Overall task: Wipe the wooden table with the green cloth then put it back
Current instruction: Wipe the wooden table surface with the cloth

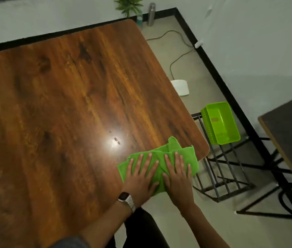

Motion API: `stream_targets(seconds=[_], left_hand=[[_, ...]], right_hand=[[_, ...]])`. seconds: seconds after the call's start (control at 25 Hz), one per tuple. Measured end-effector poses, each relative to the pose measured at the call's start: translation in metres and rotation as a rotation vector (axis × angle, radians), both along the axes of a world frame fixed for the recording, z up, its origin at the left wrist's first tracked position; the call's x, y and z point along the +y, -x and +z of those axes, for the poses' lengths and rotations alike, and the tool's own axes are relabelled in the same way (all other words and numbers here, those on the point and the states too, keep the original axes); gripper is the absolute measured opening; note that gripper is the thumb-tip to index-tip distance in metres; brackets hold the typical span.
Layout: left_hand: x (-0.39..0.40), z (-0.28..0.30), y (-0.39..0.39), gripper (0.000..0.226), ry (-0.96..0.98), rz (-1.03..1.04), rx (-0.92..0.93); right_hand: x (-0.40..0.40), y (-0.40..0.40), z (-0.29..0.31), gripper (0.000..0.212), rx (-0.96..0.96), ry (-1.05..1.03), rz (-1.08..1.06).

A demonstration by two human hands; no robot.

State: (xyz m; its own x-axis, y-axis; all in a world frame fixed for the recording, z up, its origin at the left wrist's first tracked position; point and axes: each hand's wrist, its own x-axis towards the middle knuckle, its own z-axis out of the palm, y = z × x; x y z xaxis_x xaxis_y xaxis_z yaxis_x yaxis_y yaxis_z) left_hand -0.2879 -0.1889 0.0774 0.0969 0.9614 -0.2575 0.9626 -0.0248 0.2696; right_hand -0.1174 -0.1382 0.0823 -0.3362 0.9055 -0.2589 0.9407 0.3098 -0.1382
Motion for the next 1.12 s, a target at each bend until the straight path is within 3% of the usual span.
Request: stream_targets(seconds=[0.2,0.52,0.8,1.12], left_hand=[[0.067,0.004,-0.063,0.070,0.025,-0.128,-0.023],[0.164,0.004,-0.034,0.064,-0.106,-0.112,-0.019],[0.137,-0.007,0.141,0.059,-0.205,0.157,0.011],[0.131,-0.013,0.384,0.057,-0.237,0.522,0.197]], right_hand=[[0.040,-0.042,-0.002,0.057,0.125,0.028,-0.302],[0.168,-0.026,0.013,0.056,0.371,0.079,-0.355],[0.306,0.111,0.009,0.041,0.430,0.106,-0.301],[0.439,0.292,-0.003,0.050,0.356,-0.106,-0.174]])
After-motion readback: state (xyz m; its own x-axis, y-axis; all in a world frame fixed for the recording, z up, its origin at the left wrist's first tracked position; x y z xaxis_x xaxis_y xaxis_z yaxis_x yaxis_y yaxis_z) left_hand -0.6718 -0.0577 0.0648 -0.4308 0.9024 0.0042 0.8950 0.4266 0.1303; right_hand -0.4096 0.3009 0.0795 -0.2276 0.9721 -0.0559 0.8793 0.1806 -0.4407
